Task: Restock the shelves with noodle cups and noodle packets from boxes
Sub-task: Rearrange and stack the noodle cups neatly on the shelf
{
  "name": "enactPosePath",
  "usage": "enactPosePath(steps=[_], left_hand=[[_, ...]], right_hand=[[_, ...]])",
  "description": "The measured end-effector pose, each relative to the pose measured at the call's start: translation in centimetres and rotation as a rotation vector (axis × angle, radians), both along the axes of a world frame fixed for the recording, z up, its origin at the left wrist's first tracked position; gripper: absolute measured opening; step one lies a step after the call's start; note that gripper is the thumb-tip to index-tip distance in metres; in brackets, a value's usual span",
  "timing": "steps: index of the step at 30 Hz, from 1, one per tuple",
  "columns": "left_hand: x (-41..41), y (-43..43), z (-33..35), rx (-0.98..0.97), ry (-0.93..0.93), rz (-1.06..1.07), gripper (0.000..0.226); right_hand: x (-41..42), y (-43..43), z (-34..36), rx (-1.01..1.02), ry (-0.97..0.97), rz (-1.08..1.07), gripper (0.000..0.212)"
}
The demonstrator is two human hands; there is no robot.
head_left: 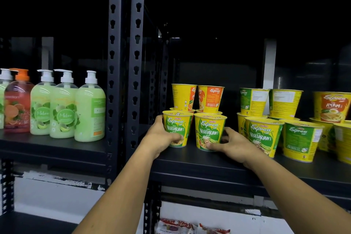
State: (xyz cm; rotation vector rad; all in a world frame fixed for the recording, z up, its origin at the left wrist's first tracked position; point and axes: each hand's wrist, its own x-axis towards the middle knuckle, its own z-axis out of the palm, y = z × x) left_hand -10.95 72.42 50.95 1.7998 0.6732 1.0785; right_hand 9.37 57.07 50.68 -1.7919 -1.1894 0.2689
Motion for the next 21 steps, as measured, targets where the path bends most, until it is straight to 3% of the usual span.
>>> enactPosePath(steps=[9,12,15,18,21], left_hand=[[0.0,-0.6,0.0,0.082,0.024,0.08,0.071],[-0.4,-1.7,0.2,0.203,0.015,0.293,0.076],[-0.6,-2.1,-0.1,0.326,-0.009,0.444,0.06],[-0.4,-2.5,-0.3,0.424,0.033,0.35,0.035],[-0.2,-3.0,-0.6,0.565,0.216,0.16,0.035]], right_hand=[[-0.6,-0.3,0.2,-0.022,-0.073,-0.071,0.069],[-0.7,-0.3,0.3,-0.034,-0.15,-0.129,0.067],[-1.0,-0.6,0.4,-0.067,-0.233,-0.181,0.071],[-1.7,-0.9,0.4,-0.11,-0.364,-0.253,0.068],[-2.9,-1.7,0.4,-0.122,-0.558,-0.355,0.059]])
